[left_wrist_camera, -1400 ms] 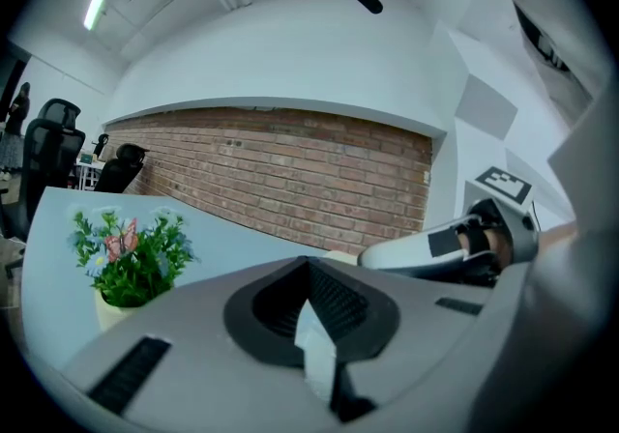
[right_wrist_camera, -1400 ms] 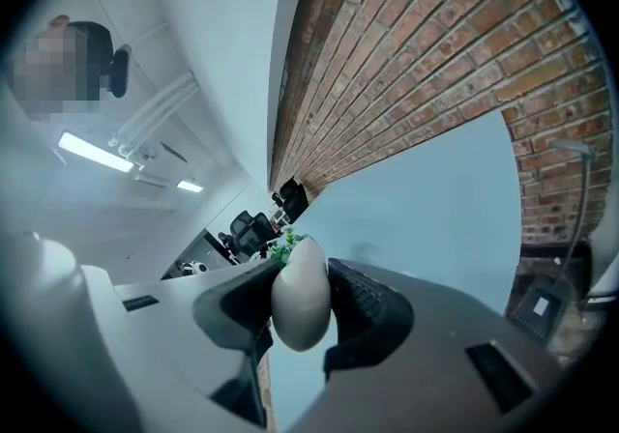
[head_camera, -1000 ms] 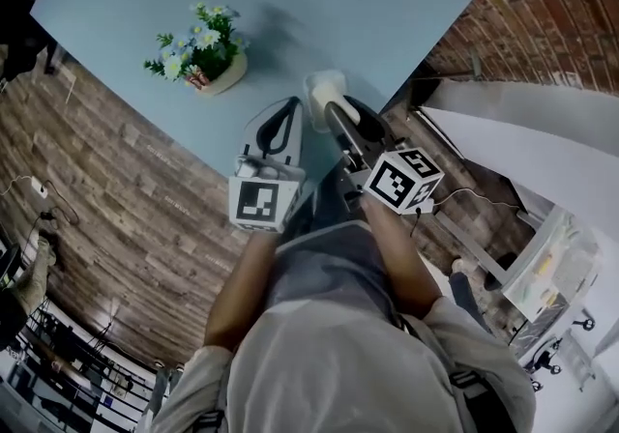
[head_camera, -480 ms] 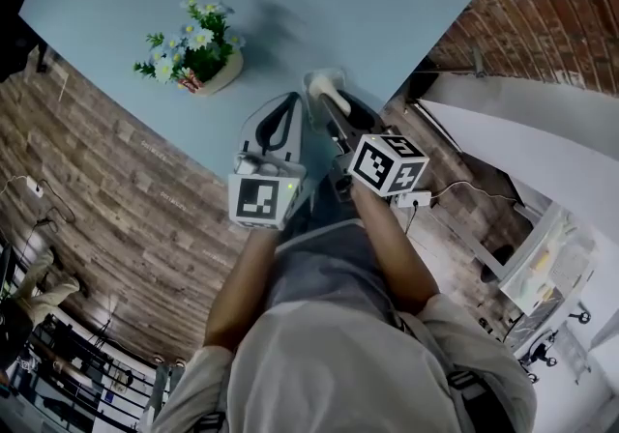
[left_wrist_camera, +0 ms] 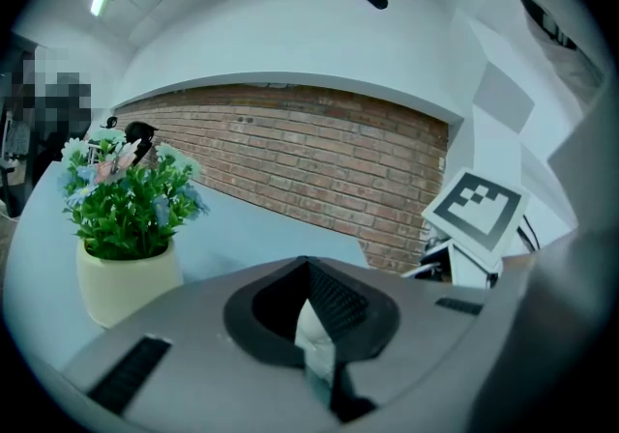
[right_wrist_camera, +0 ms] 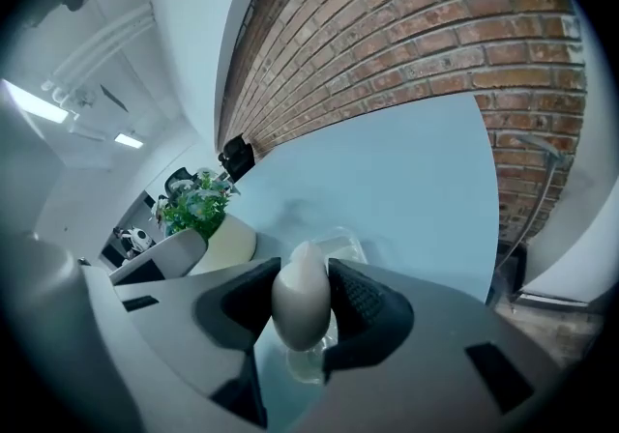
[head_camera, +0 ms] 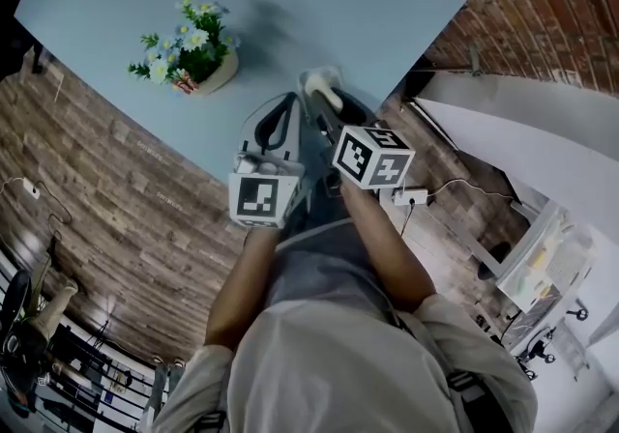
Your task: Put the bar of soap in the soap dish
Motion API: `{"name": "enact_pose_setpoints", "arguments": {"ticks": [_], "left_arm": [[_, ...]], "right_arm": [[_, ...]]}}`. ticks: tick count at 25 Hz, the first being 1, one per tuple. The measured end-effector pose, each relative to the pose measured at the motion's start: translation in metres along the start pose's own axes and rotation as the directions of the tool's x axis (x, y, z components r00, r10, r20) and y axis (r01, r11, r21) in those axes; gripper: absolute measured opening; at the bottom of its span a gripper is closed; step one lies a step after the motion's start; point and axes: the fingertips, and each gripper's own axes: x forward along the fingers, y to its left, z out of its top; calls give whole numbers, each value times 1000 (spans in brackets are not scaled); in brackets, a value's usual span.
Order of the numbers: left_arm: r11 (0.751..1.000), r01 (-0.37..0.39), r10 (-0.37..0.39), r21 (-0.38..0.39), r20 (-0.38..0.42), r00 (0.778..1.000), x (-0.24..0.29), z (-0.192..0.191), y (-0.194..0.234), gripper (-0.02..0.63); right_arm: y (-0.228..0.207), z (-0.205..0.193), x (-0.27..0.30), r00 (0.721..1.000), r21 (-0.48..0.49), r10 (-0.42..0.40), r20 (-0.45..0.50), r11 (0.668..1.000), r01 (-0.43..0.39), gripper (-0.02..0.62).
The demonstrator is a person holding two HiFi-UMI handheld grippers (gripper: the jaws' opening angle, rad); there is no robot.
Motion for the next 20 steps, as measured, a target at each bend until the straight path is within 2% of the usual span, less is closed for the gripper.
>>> {"name": "enact_pose_setpoints", "arguments": {"ticks": [11,20], "left_arm": [[999,-20,20,-32,7,1000,-4,3,1,3],[999,-25,25,-28,10,1000,-8,0,1,3]], "right_arm": [[-2,-3,7,996,-57,-69,-53,996,66,160],[0,-8,9,991,-109,-99,-91,990,89,160]]}}
